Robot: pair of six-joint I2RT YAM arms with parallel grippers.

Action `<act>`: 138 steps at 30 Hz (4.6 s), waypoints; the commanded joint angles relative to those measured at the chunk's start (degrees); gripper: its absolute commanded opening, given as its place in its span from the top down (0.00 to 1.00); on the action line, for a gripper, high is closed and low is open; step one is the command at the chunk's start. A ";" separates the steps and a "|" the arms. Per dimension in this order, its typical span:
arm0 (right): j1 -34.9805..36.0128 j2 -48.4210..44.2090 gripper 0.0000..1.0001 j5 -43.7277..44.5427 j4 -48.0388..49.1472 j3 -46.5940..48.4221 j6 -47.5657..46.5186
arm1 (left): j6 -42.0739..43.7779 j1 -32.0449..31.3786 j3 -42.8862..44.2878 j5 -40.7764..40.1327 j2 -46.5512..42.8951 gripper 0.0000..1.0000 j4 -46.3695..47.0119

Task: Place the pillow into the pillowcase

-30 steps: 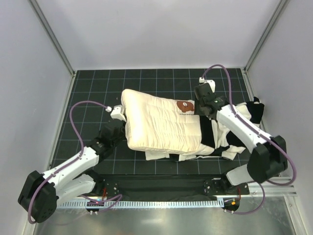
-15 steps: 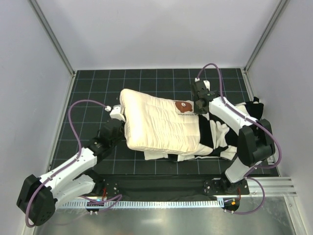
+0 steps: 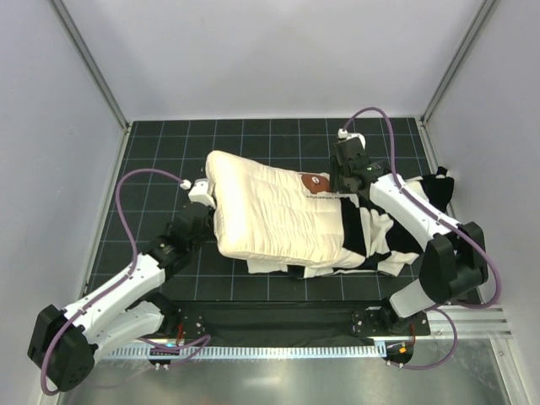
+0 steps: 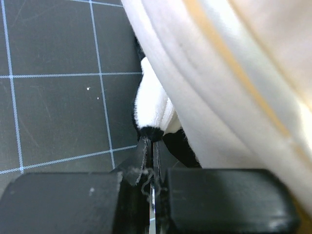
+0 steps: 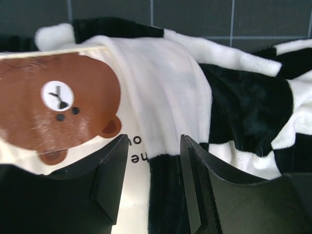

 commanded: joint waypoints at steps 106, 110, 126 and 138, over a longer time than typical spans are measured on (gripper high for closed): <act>19.72 16.76 0.96 -28.00 11.00 22.75 -5.10 | -11.99 24.25 6.37 15.08 17.06 0.07 -10.23; 26.30 22.56 0.96 -28.27 3.03 31.35 -7.22 | -13.66 17.92 12.51 13.50 27.25 0.53 -4.87; 28.70 14.82 0.74 9.47 -12.62 32.42 -2.04 | -11.66 11.58 28.79 14.30 33.43 0.82 1.84; 26.06 0.43 0.33 16.64 -18.09 16.45 0.95 | -7.42 11.58 21.25 2.51 15.61 0.00 -15.57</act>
